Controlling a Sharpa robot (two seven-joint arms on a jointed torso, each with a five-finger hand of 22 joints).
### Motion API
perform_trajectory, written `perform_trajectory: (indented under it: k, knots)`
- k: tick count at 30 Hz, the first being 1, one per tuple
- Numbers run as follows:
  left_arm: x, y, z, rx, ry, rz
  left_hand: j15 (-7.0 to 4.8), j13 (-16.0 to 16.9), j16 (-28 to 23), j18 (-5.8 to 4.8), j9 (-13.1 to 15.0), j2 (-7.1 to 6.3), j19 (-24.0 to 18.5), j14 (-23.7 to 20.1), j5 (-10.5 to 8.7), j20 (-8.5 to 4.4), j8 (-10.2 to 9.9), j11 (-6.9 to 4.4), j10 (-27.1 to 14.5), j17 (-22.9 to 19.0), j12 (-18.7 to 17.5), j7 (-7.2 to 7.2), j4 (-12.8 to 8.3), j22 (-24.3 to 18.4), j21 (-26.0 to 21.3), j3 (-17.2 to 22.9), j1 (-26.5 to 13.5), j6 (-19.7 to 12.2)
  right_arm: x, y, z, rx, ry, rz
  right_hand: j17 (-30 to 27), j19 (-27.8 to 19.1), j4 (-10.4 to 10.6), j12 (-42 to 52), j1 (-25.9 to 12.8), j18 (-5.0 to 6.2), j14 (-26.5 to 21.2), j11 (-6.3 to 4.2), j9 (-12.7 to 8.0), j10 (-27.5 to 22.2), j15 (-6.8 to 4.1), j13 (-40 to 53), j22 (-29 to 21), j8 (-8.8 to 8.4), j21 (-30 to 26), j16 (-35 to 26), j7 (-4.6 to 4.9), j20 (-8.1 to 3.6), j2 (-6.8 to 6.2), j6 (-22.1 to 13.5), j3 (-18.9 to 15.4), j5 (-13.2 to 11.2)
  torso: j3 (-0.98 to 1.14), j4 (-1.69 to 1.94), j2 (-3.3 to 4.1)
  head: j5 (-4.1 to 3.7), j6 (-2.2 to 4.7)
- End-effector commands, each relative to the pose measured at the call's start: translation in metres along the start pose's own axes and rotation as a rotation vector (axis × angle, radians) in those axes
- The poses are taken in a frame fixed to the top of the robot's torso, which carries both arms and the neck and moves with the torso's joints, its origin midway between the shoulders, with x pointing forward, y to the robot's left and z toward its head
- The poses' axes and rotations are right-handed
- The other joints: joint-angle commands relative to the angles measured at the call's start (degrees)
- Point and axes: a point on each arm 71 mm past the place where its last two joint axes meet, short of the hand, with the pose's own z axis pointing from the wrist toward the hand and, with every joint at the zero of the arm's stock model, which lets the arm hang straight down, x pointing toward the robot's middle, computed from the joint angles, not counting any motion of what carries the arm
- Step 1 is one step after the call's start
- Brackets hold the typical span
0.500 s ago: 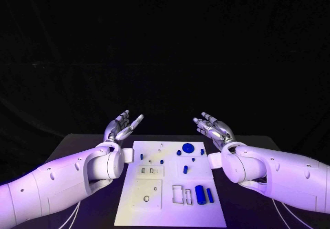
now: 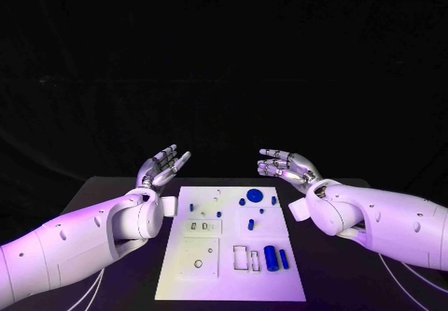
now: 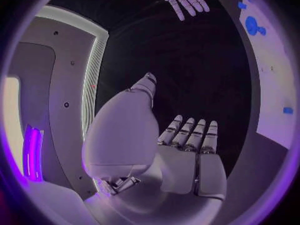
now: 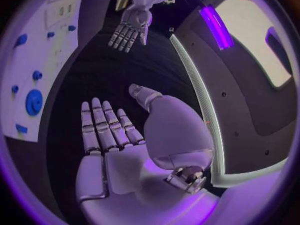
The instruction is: Assemble the parts on the task board
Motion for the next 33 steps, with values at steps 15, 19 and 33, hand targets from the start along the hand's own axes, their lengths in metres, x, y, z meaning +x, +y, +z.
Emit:
perform_trajectory:
  k: [15, 19, 33]
  knots:
    - [0.004, -0.017, -0.024, -0.009, 0.167, -0.09, -5.19, 2.03, 13.11, 5.27, 4.98, 4.33, 33.72, 33.96, -1.44, -0.85, 7.92, -0.66, 35.24, 6.81, 7.07, 6.84, -1.81, 5.39, 14.2, 6.54, 2.78, 23.96, -0.011, 0.02, 0.006, -0.13, 0.157, -0.636, 3.99, 22.93, -6.08, -0.38, 2.71, 3.36, 28.07, -5.53, 3.39, 27.82, -7.45, 0.21, 7.53, 5.17, 16.34, 8.0, 4.46, -4.7, -3.6, 23.61, 5.08, -0.41, -0.55, 0.88, 3.49, -1.83, -0.69]
    - [0.008, -0.024, -0.03, -0.004, 0.21, -0.101, -6.97, 1.64, 14.37, 5.34, 5.74, 3.39, 37.74, 38.79, -1.5, -2.39, 9.36, -2.52, 41.22, 8.05, 7.16, 5.22, -3.15, 5.4, 15.76, 9.76, 4.2, 28.52, -0.011, 0.022, 0.01, -0.107, 0.191, -0.757, 5.37, 24.65, -5.97, -1.22, 2.22, 3.28, 31.21, -6.21, 3.43, 29.51, -8.47, 0.24, 9.68, 5.38, 19.94, 9.05, 3.85, -5.88, -4.05, 24.74, 3.91, -0.83, -0.9, 1.18, 4.56, -2.29, -1.03]
    - [0.019, -0.03, -0.038, -0.01, 0.273, -0.125, -8.08, 1.61, 15.28, 5.29, 5.63, 1.49, 41.66, 42.93, -1.64, -3.96, 8.9, -2.89, 43.31, 9.82, 4.54, 4.98, -4.1, 5.65, 17.75, 12.72, 3.57, 29.45, -0.004, 0.03, 0.03, -0.061, 0.263, -1.139, 17.11, 32.28, -5.44, -2.25, 0.46, 3.29, 45.87, -9.23, 5.47, 34.68, -12.67, 2.74, 18.29, 6.66, 33.74, 22.19, 1.19, -10.17, -6.02, 28.04, 1.58, 1.88, -1.72, 1.85, 7.28, -2.65, -1.09]
